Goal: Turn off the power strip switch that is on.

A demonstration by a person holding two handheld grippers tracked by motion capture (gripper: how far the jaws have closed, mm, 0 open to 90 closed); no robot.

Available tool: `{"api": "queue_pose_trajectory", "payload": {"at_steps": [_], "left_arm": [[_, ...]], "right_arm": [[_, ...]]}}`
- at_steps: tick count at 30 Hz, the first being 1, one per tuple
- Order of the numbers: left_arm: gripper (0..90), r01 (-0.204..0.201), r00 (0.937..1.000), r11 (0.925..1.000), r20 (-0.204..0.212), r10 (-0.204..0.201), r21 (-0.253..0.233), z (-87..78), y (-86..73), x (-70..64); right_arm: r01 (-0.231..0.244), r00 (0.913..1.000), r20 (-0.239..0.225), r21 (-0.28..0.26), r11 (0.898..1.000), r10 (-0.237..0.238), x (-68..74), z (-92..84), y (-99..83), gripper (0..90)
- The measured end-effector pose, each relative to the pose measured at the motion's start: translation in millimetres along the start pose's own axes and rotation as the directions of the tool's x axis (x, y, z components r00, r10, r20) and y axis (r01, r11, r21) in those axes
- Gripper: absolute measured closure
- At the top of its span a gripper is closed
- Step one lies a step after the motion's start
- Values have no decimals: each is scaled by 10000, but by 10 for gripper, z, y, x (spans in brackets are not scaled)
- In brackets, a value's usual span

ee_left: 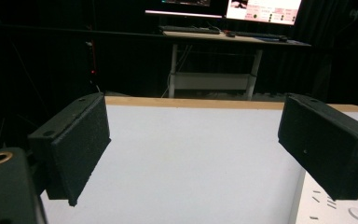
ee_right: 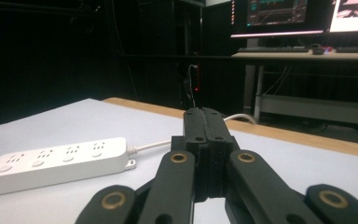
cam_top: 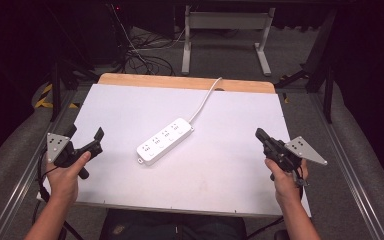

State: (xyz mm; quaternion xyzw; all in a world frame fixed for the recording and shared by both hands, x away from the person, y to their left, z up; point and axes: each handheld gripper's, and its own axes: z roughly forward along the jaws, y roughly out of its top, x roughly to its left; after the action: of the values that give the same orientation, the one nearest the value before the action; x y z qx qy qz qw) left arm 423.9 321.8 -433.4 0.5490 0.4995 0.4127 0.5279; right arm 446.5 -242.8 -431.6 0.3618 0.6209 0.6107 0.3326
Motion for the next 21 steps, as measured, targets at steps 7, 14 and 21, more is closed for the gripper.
{"api": "queue_pose_trajectory", "payload": {"at_steps": [7,14,21], "left_arm": [[95,-120,9999,9999,21,120,24,17,1,-18],[95,9,10000,10000,-10,-9,-22,3,3,-3],[88,3,10000,10000,71,-3,-39,9,1,-6]], "right_arm": [[133,9998,175,-66,9999,-132,-3,-9,-23,900],[390,9986,367,60,9992,-392,15,25,-29,557],[301,9977,600,377,9988,-323,27,143,-93,64]]}}
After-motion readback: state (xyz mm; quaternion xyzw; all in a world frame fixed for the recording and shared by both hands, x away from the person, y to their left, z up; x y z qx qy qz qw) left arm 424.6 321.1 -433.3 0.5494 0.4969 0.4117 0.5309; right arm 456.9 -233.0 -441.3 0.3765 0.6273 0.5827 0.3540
